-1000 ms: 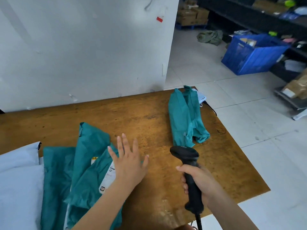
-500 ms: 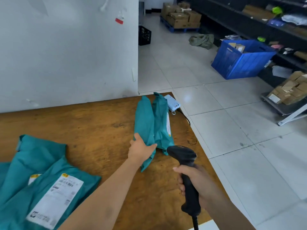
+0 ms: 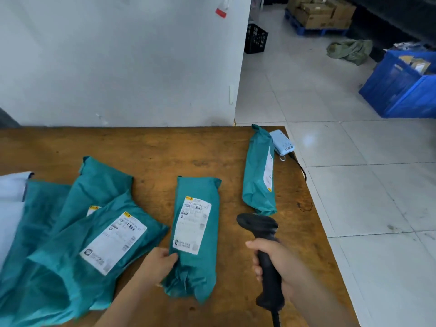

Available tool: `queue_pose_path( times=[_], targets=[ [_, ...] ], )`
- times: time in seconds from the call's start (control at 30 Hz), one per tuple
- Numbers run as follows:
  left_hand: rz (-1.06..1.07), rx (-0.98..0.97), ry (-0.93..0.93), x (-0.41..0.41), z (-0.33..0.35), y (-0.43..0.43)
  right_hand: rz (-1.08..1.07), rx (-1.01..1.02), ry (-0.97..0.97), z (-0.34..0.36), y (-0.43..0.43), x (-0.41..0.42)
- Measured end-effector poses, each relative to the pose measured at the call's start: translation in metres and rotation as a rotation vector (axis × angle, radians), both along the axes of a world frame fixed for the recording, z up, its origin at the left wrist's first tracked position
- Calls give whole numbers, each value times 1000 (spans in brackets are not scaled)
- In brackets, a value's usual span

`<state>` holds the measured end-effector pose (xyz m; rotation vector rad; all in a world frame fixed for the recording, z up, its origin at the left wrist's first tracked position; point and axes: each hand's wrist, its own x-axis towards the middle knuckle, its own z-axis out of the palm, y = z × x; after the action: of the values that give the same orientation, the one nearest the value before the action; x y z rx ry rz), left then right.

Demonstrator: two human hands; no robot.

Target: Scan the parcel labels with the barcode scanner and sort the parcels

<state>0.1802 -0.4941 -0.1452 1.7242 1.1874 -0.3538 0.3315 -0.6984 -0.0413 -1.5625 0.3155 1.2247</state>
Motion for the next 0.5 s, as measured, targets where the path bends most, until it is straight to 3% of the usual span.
queue_pose_path(
  times=[0.13, 0.23, 0.3, 0.5],
  targets=[
    [-127, -123, 163, -36, 12, -4, 65, 22, 9, -4, 32, -23],
    [-253, 96, 125, -40, 8, -5, 129, 25, 0, -4, 50, -43],
    [-228, 181, 55, -36, 3, -2, 140, 28, 27, -3, 59, -51],
    [-101, 131, -31, -27, -5, 9, 106, 40, -16, 1, 76, -59]
  ],
)
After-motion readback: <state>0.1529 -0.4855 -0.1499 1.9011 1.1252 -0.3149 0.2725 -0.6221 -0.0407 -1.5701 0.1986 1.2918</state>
